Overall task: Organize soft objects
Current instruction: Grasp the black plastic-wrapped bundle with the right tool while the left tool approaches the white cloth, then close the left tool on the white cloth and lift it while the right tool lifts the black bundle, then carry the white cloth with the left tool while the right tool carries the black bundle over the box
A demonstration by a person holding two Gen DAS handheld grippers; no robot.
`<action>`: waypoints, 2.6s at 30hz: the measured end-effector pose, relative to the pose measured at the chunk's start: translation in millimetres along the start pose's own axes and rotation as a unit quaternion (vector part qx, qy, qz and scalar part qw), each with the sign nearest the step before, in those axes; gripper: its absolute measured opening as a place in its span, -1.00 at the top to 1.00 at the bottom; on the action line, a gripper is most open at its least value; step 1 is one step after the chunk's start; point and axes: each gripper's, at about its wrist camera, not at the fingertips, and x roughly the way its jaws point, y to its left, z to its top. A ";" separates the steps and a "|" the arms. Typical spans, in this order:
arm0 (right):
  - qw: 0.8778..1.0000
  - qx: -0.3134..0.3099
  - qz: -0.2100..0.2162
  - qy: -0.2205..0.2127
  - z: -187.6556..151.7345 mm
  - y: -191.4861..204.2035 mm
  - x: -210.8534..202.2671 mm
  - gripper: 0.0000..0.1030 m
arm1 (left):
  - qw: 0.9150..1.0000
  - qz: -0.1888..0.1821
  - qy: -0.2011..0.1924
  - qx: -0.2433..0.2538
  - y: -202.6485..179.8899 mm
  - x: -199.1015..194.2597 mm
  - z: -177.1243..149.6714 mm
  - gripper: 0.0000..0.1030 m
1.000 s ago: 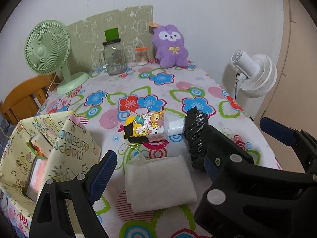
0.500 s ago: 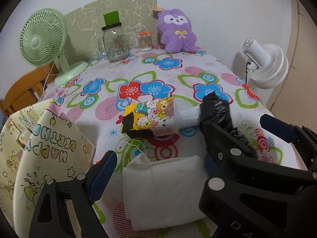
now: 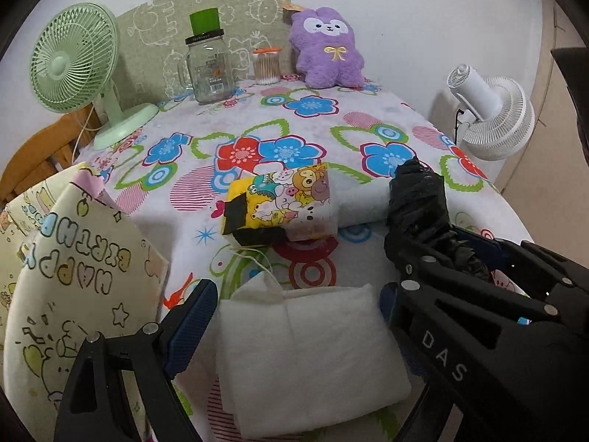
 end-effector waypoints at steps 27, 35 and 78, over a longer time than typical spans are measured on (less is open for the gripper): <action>0.999 0.015 0.019 -0.022 -16.3 10.0 -29.9 0.12 | 0.999 -0.005 0.013 -0.030 9.5 -9.5 -15.5 -0.77; 0.999 0.025 0.016 -0.013 -24.6 8.9 -32.0 0.12 | 0.999 -0.027 0.025 -0.026 2.6 -8.1 -21.9 -0.60; 0.995 0.011 -0.001 -0.100 -24.1 34.4 -144.1 0.12 | 0.996 -0.042 -0.074 0.015 5.7 -118.5 -14.7 0.74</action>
